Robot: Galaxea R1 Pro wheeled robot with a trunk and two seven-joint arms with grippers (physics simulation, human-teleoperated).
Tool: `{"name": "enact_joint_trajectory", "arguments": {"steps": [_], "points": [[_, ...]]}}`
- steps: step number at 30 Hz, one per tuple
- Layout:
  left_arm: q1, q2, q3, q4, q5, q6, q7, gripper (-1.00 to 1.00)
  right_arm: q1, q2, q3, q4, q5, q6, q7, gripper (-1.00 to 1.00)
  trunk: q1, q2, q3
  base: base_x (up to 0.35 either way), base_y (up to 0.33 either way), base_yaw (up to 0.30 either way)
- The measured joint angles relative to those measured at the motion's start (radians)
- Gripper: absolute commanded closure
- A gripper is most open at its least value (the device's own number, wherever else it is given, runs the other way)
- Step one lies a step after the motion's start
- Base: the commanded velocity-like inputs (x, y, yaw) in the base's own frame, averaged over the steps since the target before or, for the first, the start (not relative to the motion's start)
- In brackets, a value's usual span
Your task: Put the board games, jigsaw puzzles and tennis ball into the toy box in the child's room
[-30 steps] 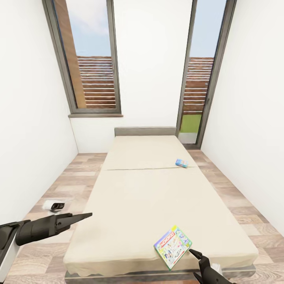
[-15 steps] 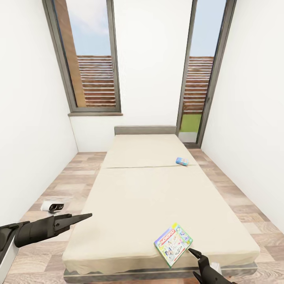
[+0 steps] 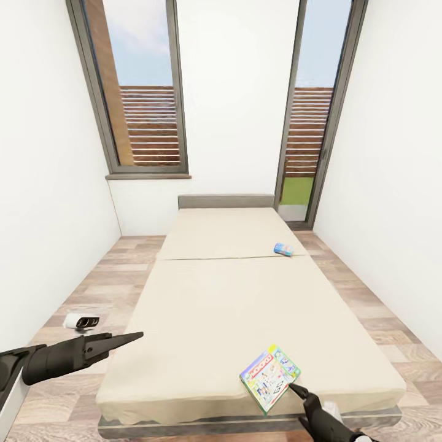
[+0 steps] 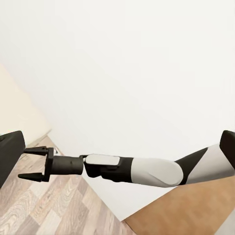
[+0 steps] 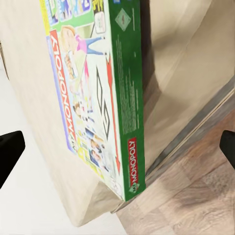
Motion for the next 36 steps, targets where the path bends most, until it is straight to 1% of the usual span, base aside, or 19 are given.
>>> {"name": "enact_joint_trajectory", "arguments": {"steps": [10,21,36], "points": [[0.001,0.002,0.002,0.001,0.001,0.0,0.0,-1.0,0.0,0.003,0.01,-0.009,0.0,0.0,0.003,-1.0,0.0,0.0,0.0,0.0,0.001,0.0],[0.002,0.001,0.001,0.001,0.001,-0.001,0.0,-1.0,0.0,0.003,0.011,-0.011,-0.001,0.003,0.003,-1.0,0.0,0.0,0.0,0.041,0.121,0.0],[0.002,-0.004,0.001,0.002,0.001,-0.001,0.0,-1.0,0.0,0.003,0.011,-0.011,0.0,0.004,0.004,-1.0,0.0,0.0,0.0,0.003,0.009,0.0]]}}
